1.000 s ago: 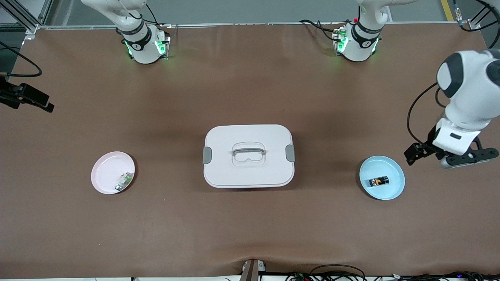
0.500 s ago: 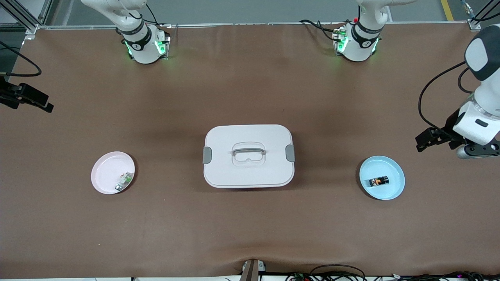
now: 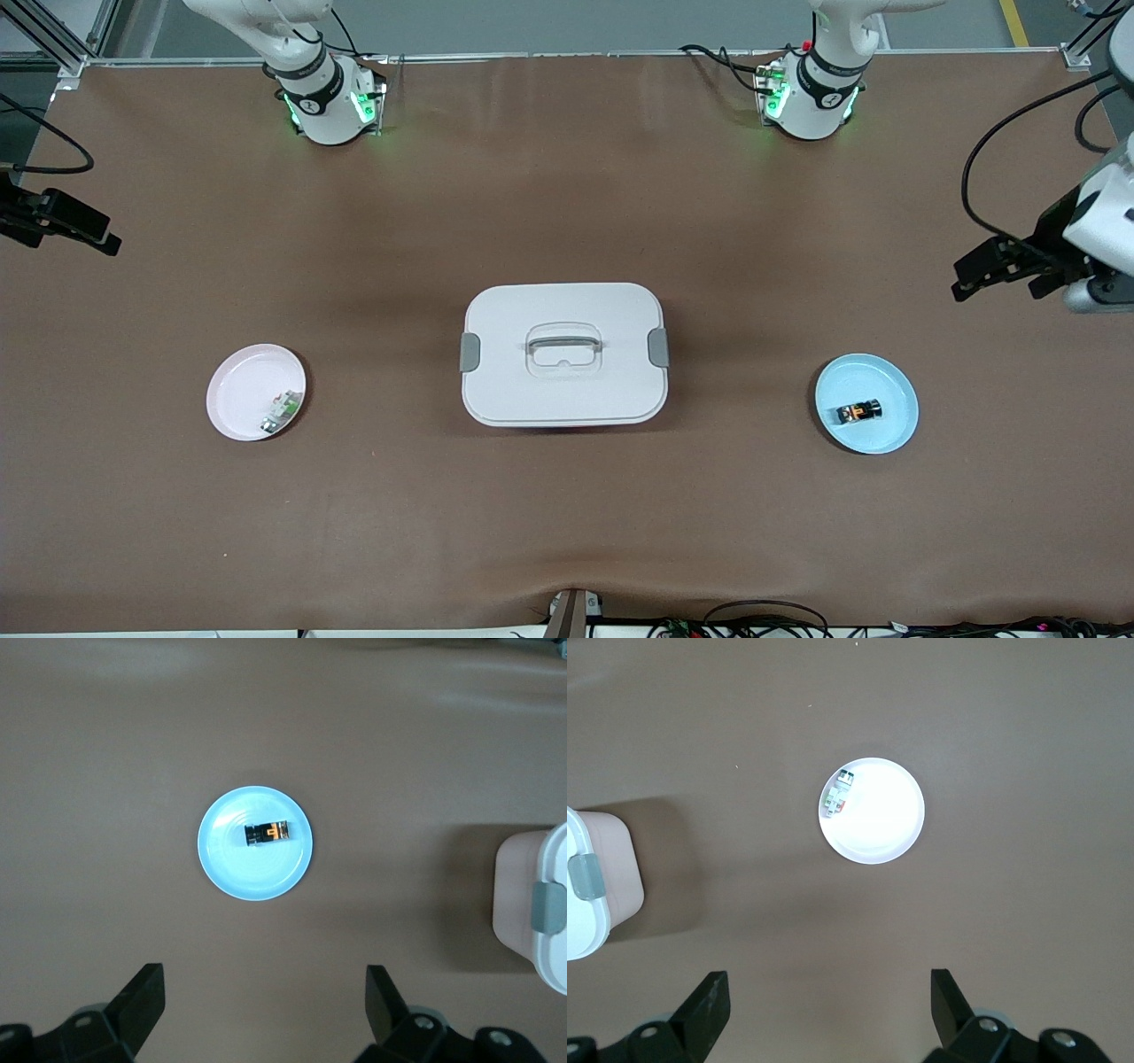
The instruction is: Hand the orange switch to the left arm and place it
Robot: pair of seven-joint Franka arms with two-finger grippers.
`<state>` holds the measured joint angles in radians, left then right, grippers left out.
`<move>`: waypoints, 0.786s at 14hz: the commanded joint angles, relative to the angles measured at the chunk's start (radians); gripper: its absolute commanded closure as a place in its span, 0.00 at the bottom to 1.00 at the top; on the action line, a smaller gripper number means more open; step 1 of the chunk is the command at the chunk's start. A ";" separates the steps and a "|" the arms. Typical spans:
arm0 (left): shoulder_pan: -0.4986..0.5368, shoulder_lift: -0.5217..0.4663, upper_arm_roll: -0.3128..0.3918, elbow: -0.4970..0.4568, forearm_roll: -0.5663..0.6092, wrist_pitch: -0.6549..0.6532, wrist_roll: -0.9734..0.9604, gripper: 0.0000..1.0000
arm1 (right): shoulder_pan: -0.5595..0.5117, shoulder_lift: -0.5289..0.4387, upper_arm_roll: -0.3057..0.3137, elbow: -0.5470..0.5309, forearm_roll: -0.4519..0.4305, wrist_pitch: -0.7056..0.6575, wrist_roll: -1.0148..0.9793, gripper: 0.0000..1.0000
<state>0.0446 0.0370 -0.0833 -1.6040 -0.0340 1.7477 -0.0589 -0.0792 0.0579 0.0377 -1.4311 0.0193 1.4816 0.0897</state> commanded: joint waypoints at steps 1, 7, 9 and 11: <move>0.014 -0.035 0.000 0.001 -0.036 -0.037 0.036 0.00 | -0.021 -0.020 0.016 -0.012 0.008 0.006 -0.005 0.00; 0.009 -0.143 0.011 -0.065 -0.023 -0.063 0.040 0.00 | -0.021 -0.020 0.016 -0.014 0.008 0.002 -0.005 0.00; 0.017 -0.195 0.008 -0.102 -0.023 -0.050 0.040 0.00 | -0.022 -0.020 0.014 -0.014 0.008 0.003 -0.005 0.00; 0.024 -0.291 0.007 -0.242 -0.023 0.042 0.047 0.00 | -0.022 -0.020 0.014 -0.014 0.008 0.003 -0.005 0.00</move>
<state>0.0570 -0.1309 -0.0776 -1.6856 -0.0514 1.7048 -0.0405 -0.0802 0.0579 0.0377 -1.4311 0.0193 1.4819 0.0897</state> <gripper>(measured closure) 0.000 0.000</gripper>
